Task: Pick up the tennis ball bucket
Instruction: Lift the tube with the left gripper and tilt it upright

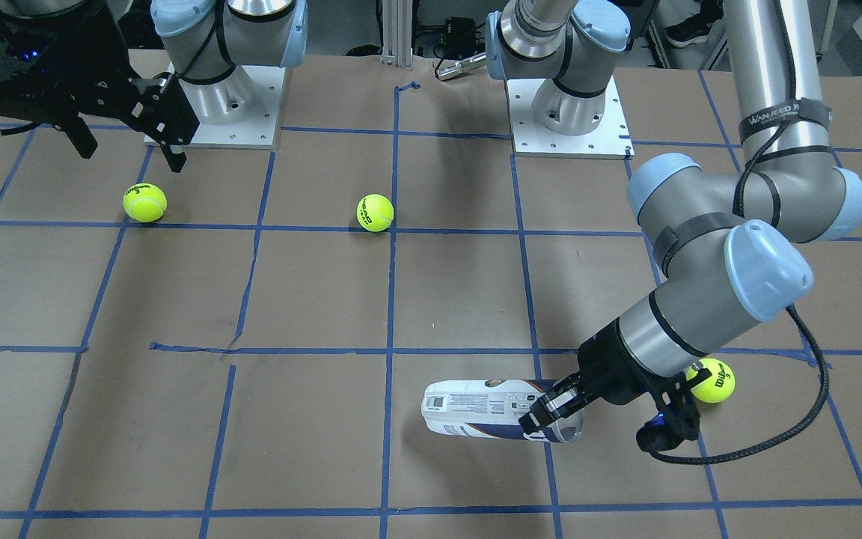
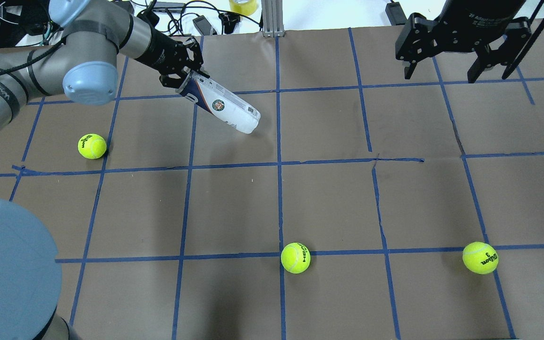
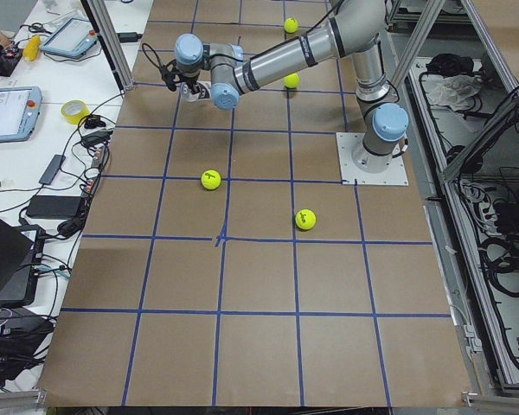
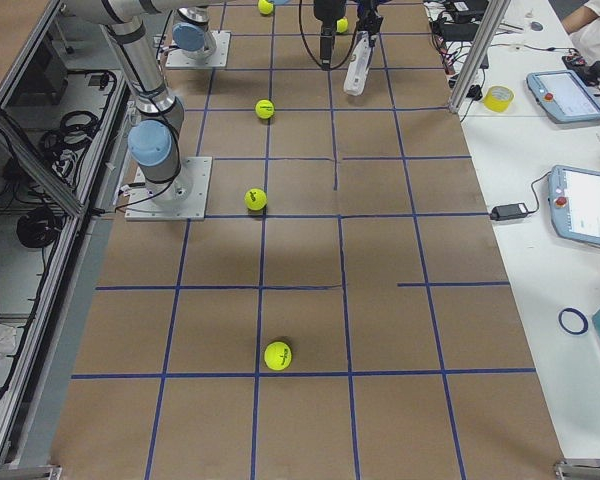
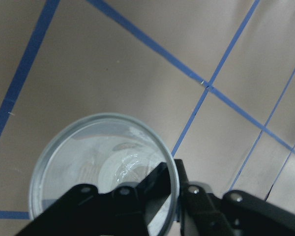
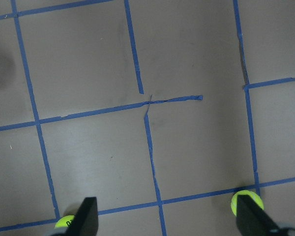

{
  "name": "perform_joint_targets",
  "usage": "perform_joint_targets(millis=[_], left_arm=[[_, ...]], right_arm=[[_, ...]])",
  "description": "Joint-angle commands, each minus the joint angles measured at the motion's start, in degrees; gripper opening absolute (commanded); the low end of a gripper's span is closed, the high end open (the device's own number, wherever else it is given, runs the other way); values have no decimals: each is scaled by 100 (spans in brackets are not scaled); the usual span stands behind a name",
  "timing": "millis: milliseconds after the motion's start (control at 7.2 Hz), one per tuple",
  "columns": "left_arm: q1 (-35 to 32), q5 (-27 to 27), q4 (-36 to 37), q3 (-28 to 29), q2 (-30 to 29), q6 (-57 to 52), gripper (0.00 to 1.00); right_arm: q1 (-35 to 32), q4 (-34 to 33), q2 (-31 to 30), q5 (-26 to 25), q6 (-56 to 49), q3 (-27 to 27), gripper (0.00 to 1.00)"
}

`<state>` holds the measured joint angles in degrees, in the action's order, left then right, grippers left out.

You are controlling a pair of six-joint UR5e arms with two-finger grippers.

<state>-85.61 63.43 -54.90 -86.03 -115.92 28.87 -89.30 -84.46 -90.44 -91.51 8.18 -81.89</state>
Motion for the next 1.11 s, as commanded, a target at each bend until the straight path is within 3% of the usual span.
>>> perform_joint_targets(millis=[0, 278, 417, 556, 972], left_arm=[[-280, 907, 57, 384, 104, -266, 0], [-848, 2133, 304, 499, 114, -539, 0], [-1131, 2800, 321, 490, 87, -1385, 0], [-1290, 3041, 322, 473, 87, -2028, 0], [-1643, 3079, 539, 245, -18, -2017, 0]], right_arm=[[0, 0, 0, 1, -26, -3, 100], [0, 0, 0, -7, -53, -11, 100], [0, 0, 0, -16, -53, -12, 100], [0, 0, 8, -7, -53, -12, 100], [0, 0, 9, -7, -45, -20, 100]])
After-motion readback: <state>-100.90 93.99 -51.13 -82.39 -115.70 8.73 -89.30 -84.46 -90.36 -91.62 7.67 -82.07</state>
